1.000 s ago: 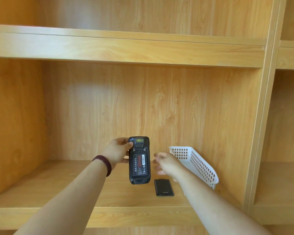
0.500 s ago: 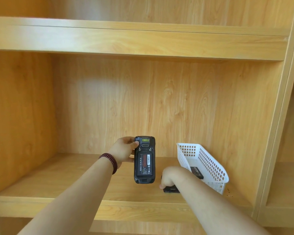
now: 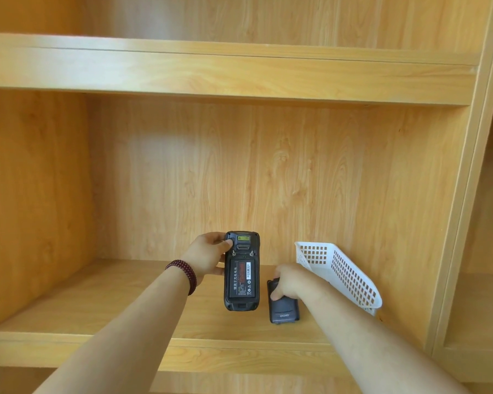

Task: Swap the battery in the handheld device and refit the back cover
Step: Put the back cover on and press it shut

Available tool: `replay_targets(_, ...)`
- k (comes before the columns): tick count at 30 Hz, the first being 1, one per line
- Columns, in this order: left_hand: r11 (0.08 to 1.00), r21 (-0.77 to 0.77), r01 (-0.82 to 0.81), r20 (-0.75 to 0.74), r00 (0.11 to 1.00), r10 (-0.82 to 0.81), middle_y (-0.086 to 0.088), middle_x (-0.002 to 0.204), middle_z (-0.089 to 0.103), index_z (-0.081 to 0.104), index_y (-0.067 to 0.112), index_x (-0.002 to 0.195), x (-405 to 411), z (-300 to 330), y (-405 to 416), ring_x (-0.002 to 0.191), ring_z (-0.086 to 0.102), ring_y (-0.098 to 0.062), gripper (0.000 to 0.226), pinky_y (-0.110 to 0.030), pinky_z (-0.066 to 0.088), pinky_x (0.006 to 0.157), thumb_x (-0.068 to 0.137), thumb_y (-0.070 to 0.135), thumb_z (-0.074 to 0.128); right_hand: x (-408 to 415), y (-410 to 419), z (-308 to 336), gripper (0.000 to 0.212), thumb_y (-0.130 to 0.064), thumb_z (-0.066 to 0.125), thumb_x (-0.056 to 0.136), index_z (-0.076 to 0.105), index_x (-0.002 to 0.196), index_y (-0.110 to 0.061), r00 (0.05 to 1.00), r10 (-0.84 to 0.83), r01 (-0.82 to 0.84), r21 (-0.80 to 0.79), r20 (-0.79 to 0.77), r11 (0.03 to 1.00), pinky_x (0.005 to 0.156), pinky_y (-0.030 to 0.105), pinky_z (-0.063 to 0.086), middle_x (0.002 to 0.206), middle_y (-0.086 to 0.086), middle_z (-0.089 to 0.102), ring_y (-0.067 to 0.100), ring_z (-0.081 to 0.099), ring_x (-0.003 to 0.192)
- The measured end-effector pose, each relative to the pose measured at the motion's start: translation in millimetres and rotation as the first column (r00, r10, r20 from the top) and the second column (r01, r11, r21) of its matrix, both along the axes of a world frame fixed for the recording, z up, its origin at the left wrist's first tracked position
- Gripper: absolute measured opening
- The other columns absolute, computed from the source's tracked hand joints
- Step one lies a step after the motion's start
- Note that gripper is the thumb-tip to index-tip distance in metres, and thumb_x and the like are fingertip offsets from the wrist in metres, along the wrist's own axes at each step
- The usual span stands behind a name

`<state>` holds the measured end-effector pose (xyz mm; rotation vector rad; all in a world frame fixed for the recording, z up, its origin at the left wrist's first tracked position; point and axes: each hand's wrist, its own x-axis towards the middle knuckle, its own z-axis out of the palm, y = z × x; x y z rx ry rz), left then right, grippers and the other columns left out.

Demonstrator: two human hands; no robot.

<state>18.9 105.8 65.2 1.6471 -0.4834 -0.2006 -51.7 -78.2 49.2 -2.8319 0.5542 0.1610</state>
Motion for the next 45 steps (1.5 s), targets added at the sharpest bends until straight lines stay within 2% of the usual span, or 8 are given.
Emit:
replay_targets(5, 1.000, -0.007, -0.004, -0.002, 1.000, 0.004, -0.010, 0.103, 0.072, 0.063, 0.012, 0.112, -1, 1, 0, 0.087, 0.071, -0.021, 0.017, -0.030, 0.060, 0.057, 0.099, 0.017, 0.052, -7, -14, 26, 0.045, -0.008, 0.062, 0.093, 0.054, 0.136, -0.016, 0.961, -0.024, -0.040, 0.224, 0.275, 0.974, 0.091, 0.035, 0.050, 0.142, 0.009, 0.053, 0.027, 0.057, 0.117)
replay_targets(9, 1.000, -0.002, -0.011, 0.005, 1.000, 0.011, -0.011, 0.105, 0.072, 0.063, 0.011, 0.112, -3, 3, 0, 0.088, 0.071, -0.022, 0.018, -0.030, 0.059, 0.056, 0.099, 0.017, 0.052, -18, -27, 66, 0.033, -0.010, 0.069, 0.087, 0.064, 0.118, -0.021, 0.794, -0.117, -0.195, 0.433, 0.596, 0.880, 0.083, 0.031, 0.052, 0.132, 0.005, 0.060, 0.019, 0.061, 0.099)
replay_targets(12, 1.000, -0.008, -0.007, 0.007, 1.000, 0.007, -0.011, 0.103, 0.072, 0.064, 0.010, 0.112, -5, 4, -1, 0.085, 0.071, -0.021, 0.019, -0.030, 0.060, 0.056, 0.100, 0.017, 0.051, -32, -22, 88, 0.024, -0.010, 0.070, 0.086, 0.065, 0.099, -0.029, 0.717, -0.075, -0.382, 0.482, 0.693, 0.789, 0.056, 0.015, 0.051, 0.117, -0.001, 0.068, 0.010, 0.065, 0.085)
replay_targets(20, 1.000, -0.022, -0.002, 0.014, 1.000, 0.002, -0.009, 0.102, 0.072, 0.065, 0.012, 0.110, -11, 7, -3, 0.086, 0.072, -0.021, 0.017, -0.030, 0.059, 0.056, 0.099, 0.016, 0.052, -39, 11, 66, 0.024, -0.009, 0.071, 0.085, 0.067, 0.095, -0.031, 0.758, 0.163, -0.502, 0.405, 0.632, 0.764, 0.064, 0.021, 0.052, 0.095, -0.008, 0.071, 0.008, 0.066, 0.081)
replay_targets(25, 1.000, -0.030, 0.003, 0.016, 1.000, -0.002, -0.008, 0.101, 0.073, 0.065, 0.013, 0.110, -15, 9, -3, 0.085, 0.072, -0.019, 0.017, -0.027, 0.058, 0.054, 0.099, 0.017, 0.052, -39, 16, 56, 0.022, -0.012, 0.070, 0.087, 0.066, 0.102, -0.028, 0.776, 0.172, -0.494, 0.416, 0.607, 0.764, 0.056, 0.011, 0.047, 0.091, -0.013, 0.067, 0.000, 0.063, 0.072)
replay_targets(31, 1.000, -0.015, 0.022, 0.036, 0.999, -0.021, -0.007, 0.094, 0.075, 0.066, 0.016, 0.104, -20, 10, -6, 0.079, 0.073, -0.017, 0.016, -0.028, 0.059, 0.054, 0.100, 0.019, 0.051, -36, 22, 46, 0.021, -0.012, 0.071, 0.085, 0.066, 0.092, -0.031, 0.775, 0.187, -0.490, 0.386, 0.604, 0.782, 0.069, 0.027, 0.052, 0.086, -0.012, 0.067, 0.007, 0.063, 0.077)
replay_targets(40, 0.999, -0.031, 0.027, 0.035, 0.999, -0.026, -0.010, 0.094, 0.075, 0.067, 0.016, 0.100, -21, 14, -8, 0.079, 0.073, -0.019, 0.016, -0.031, 0.060, 0.056, 0.100, 0.017, 0.050, -33, 20, 41, 0.022, -0.015, 0.072, 0.084, 0.067, 0.090, -0.035, 0.769, 0.210, -0.484, 0.336, 0.604, 0.808, 0.069, 0.026, 0.051, 0.088, -0.013, 0.065, 0.005, 0.061, 0.075)
replay_targets(45, 1.000, -0.019, 0.016, 0.026, 1.000, -0.015, -0.008, 0.090, 0.076, 0.068, 0.016, 0.100, -18, 13, -10, 0.076, 0.074, -0.018, 0.016, -0.030, 0.059, 0.054, 0.100, 0.018, 0.051, -34, 17, 38, 0.022, -0.016, 0.072, 0.084, 0.068, 0.090, -0.036, 0.748, 0.219, -0.493, 0.304, 0.626, 0.815, 0.081, 0.036, 0.054, 0.088, -0.014, 0.064, 0.011, 0.063, 0.081)
